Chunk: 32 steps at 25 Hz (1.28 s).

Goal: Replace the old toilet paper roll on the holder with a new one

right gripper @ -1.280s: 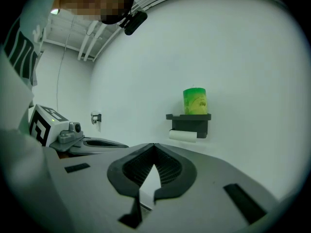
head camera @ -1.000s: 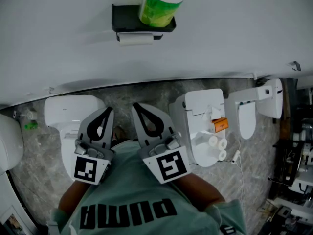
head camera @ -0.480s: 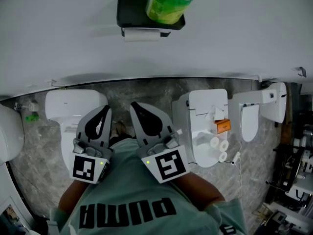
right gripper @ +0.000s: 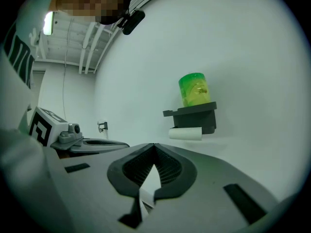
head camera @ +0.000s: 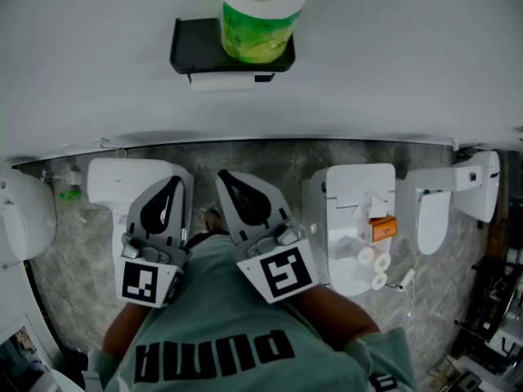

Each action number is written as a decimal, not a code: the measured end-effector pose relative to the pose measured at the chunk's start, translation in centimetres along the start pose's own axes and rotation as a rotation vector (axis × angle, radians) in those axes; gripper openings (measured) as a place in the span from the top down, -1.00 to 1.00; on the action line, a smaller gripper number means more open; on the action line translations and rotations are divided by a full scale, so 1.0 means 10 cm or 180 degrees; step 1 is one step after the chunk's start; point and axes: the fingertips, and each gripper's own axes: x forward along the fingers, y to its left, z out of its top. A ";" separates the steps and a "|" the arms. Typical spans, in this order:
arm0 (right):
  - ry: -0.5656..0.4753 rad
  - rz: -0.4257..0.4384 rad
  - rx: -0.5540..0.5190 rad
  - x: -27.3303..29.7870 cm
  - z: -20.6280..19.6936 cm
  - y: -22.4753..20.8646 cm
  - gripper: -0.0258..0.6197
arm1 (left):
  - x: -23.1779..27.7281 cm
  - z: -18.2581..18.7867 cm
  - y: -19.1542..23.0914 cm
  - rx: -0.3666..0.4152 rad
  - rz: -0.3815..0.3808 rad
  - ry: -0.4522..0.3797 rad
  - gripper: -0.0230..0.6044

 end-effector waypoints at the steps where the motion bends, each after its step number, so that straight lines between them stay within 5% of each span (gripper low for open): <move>1: -0.0011 0.0017 0.0022 0.01 0.00 -0.05 0.91 | 0.05 0.02 -0.01 0.0024 0.0019 0.0003 0.91; 13: -0.0148 0.0287 0.0211 0.13 0.12 -0.51 0.91 | 0.51 0.27 -0.07 0.0212 0.0192 -0.0127 0.91; 32: -0.0069 0.0631 0.0437 0.35 0.02 -0.86 0.91 | 0.83 0.18 -0.04 0.0132 0.0476 0.0053 0.91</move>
